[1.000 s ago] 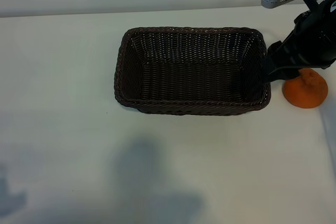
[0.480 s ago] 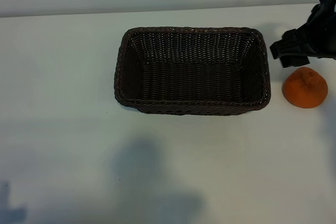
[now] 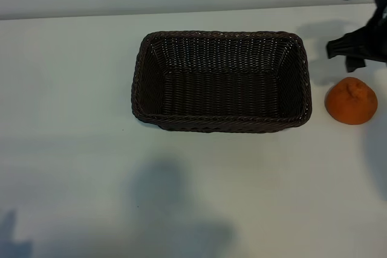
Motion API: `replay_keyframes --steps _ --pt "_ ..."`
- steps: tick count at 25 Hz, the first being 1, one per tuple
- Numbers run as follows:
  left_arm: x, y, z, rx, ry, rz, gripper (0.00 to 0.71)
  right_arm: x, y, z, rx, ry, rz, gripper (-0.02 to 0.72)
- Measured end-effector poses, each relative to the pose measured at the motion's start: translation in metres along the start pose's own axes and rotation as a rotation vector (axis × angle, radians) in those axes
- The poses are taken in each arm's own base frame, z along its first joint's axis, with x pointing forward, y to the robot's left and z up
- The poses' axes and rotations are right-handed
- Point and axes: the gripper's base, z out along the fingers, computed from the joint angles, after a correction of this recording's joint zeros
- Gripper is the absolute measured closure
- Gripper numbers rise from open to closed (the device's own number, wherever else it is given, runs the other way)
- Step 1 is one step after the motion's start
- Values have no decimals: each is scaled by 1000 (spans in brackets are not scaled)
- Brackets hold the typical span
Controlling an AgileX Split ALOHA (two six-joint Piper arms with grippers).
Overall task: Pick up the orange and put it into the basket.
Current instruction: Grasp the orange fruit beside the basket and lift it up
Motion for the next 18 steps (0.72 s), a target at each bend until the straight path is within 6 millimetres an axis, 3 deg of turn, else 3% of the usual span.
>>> replay_keyframes --steps 4,18 --pt "0 0 0 0 0 0 116 0 -11 15 -8 41 50 108" --pt "0 0 0 0 0 -1 116 1 -2 48 -69 104 41 108"
